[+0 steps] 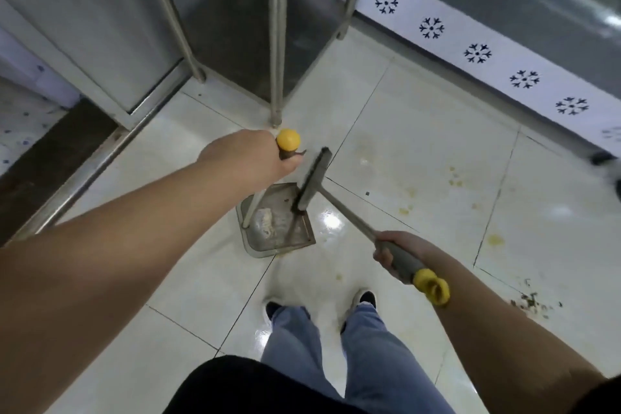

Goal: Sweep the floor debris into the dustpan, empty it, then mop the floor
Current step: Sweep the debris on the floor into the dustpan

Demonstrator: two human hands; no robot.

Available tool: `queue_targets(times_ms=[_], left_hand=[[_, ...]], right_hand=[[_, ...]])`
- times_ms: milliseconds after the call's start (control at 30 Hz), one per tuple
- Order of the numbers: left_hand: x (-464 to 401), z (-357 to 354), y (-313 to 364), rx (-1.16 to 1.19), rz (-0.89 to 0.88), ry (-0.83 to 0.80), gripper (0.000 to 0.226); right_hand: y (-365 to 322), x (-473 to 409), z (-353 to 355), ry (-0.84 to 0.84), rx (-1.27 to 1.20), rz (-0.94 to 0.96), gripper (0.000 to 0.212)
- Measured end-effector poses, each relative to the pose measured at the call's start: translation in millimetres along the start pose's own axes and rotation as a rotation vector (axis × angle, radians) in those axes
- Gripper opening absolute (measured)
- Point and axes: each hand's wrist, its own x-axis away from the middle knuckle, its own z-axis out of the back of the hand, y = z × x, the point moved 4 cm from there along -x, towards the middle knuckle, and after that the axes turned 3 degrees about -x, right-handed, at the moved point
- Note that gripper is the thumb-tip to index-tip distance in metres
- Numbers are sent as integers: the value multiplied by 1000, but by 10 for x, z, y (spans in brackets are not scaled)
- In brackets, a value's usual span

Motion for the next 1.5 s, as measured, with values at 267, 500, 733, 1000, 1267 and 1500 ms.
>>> queue_targets(times_ms=[267,500,733,1000,1267,1500], left_hand=[[-135,-99,385,-5,52,61,54],[-127,-12,962,-176,47,199,62],[-281,-21,2033,-346,-67,155,72],[-286,-268,3068,-540,-198,41,61],[-274,-211,3212,-535,-244,2,62],[-236,-338,3255,-480,-369,-35,61]], right_hand=[[-190,-405,-338,-189,-371,39,22],[-695,-604,476,-466,-933,29,8],[-931,-308,2453,-309,-624,-60,10],[-619,169,4019,-118,-773,-13,24],[-483,294,3807,-118,-614,-18,19],[-521,313,3086,-147,-385,-62,22]])
